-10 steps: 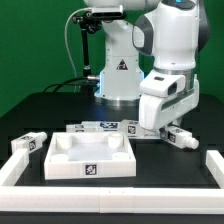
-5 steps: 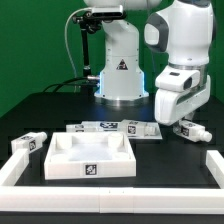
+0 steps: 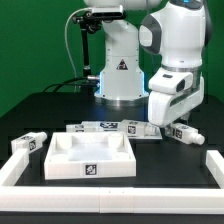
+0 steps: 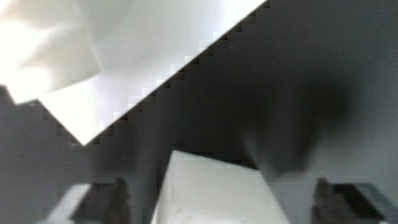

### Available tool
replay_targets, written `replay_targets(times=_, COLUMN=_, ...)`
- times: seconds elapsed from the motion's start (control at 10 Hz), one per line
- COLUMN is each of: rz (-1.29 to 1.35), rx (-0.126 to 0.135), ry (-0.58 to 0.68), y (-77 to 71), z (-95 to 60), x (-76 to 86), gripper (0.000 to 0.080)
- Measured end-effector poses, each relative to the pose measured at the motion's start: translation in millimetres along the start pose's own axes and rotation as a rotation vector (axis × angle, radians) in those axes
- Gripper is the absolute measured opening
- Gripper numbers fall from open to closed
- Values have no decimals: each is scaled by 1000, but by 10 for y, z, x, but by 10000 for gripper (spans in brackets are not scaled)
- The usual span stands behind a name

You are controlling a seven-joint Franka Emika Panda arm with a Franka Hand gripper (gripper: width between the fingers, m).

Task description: Assemble one leg

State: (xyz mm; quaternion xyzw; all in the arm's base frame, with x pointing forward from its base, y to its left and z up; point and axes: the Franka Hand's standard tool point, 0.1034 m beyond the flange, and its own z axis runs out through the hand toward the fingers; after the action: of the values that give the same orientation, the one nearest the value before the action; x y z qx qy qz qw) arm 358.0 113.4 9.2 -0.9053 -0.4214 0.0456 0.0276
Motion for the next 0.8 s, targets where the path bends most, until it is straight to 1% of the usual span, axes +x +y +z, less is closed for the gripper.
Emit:
replay_targets(times=0.1, rz=30, rx=5, ry=-27, y=97, z=-108, x=-52, gripper=620)
replay_targets(times=0.2, rz=85, rx=20, ry=-68, y=217, z=-259, x=-132, gripper=641)
replay_targets(times=0.3, rz=128, rx=32, ry=-86, y=385, z=-421, x=-216, gripper=641)
replay_targets(times=0.4, rz=139, rx=38, ry=-85, y=515, z=-567, x=-316, gripper=647)
replay_targets(times=0.5, rz=156, rx=34, ry=-82, y=568, z=-679, x=-351, gripper=647)
replay_targets(times=0.6, rz=168, rx=35, ry=-71, y=592, z=-715, x=-362, gripper=649)
replay_targets(times=0.8, rz=163, rx=39, ry=-76, y=572, z=-680, x=-365, gripper=649)
